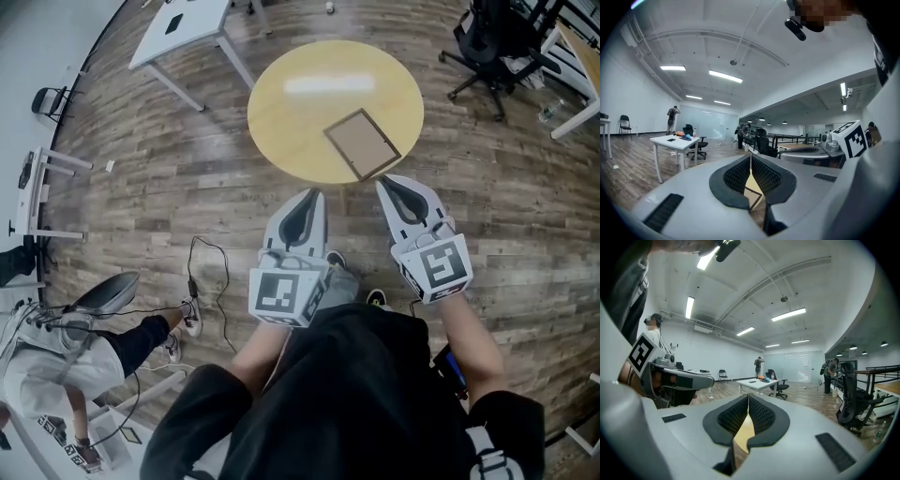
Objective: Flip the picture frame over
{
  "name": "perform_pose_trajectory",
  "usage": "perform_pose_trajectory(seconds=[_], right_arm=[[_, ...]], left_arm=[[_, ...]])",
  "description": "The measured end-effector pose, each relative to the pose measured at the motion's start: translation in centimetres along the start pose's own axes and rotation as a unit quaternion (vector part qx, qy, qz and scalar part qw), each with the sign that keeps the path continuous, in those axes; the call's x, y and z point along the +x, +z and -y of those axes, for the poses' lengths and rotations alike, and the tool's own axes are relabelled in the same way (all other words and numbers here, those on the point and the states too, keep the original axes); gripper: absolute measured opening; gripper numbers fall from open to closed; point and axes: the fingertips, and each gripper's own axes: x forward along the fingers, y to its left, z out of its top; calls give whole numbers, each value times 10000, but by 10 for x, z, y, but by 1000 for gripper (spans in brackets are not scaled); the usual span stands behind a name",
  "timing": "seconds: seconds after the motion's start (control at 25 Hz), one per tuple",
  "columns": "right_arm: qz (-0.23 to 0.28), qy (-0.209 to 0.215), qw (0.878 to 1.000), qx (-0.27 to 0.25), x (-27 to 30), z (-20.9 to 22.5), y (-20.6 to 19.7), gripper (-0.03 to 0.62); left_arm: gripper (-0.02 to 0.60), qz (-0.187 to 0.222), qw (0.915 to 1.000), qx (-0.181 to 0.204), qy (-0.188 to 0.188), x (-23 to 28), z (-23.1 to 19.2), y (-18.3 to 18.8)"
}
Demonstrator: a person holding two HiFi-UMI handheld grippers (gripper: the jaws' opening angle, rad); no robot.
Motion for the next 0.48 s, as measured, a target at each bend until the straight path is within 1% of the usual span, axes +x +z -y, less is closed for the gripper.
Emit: perform_pose_trajectory(seconds=[0.28,0.48], right_arm=[[-155,-177,9996,-171,51,7,1,18],[-299,-305,9990,-149,67,15,-6,18]], left_arm=[[29,41,9997,-89,-207,29,-50,5],[29,-28,9994,-123,-328,46,-65,-1]])
